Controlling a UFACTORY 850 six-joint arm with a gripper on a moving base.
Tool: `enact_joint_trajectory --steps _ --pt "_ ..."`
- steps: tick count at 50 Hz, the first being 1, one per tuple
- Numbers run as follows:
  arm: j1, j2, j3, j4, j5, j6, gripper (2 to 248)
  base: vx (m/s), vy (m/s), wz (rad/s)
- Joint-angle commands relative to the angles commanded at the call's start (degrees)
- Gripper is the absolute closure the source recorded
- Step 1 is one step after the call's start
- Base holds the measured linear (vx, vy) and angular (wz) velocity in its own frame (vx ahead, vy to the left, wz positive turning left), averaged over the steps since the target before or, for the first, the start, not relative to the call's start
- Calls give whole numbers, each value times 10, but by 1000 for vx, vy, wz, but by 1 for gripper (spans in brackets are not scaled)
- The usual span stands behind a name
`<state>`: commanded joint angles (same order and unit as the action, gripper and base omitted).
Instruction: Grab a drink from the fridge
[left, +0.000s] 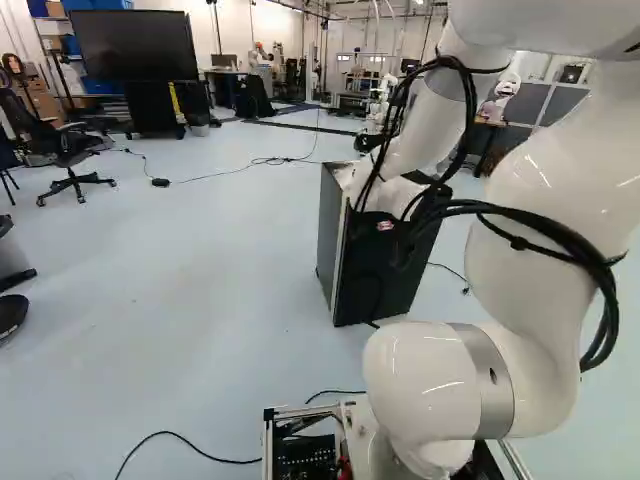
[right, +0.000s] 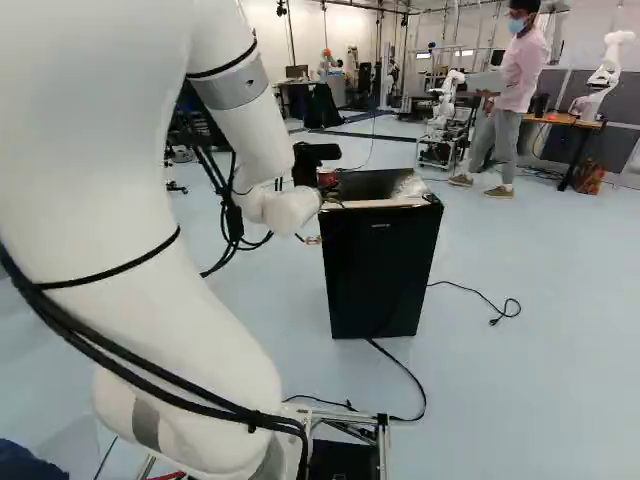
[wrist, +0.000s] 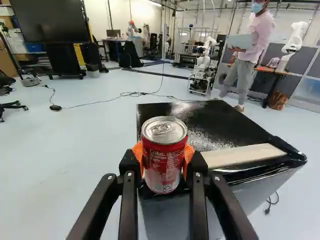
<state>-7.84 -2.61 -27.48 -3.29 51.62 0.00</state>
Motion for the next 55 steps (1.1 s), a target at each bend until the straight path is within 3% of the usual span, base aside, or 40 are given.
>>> enact_joint_trajectory --steps 27,55 --pt "43 101 122 18 -9 0 154 0 0 0" --pt "69 165 199 29 -14 0 154 0 0 0"
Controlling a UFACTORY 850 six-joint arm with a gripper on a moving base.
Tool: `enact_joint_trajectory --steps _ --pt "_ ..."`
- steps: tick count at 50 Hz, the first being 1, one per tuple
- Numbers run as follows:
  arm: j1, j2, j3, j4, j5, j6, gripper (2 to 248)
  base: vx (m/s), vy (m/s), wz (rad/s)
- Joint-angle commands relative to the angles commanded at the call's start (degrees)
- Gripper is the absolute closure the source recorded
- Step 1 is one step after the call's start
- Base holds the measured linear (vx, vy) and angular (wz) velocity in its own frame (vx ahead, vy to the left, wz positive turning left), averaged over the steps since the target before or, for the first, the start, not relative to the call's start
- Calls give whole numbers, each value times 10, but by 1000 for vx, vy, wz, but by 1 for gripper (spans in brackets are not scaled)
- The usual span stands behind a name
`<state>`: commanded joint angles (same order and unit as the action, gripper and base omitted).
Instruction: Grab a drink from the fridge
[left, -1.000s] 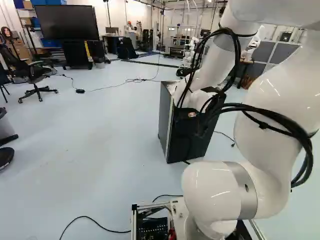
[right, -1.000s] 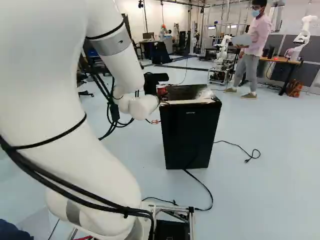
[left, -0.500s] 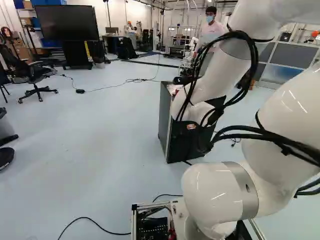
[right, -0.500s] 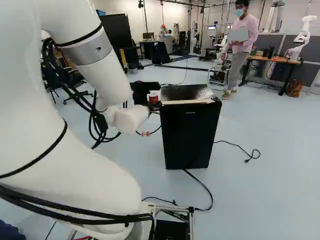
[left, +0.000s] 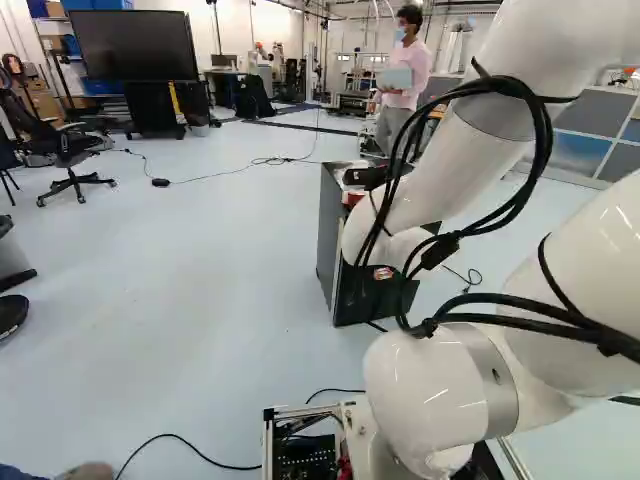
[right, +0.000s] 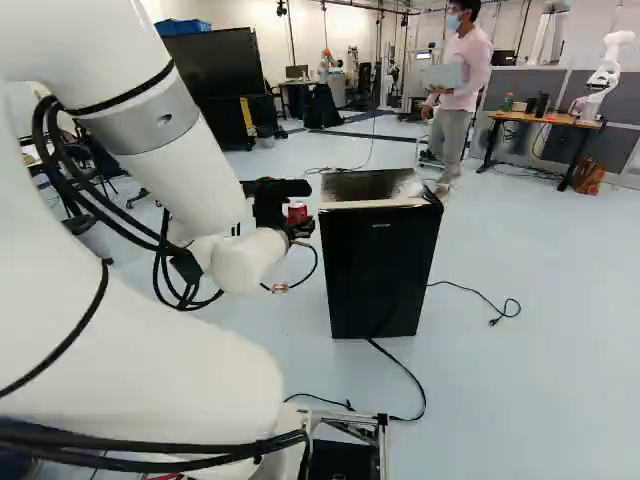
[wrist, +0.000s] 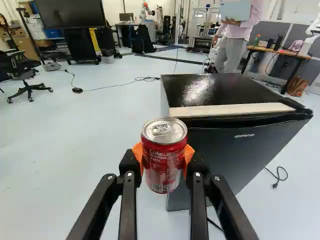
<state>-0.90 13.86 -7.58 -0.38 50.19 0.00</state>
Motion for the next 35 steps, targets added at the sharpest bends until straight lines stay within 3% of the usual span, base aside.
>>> enact_joint_trajectory --steps 35 --pt "9 21 26 4 -2 0 154 0 0 0"
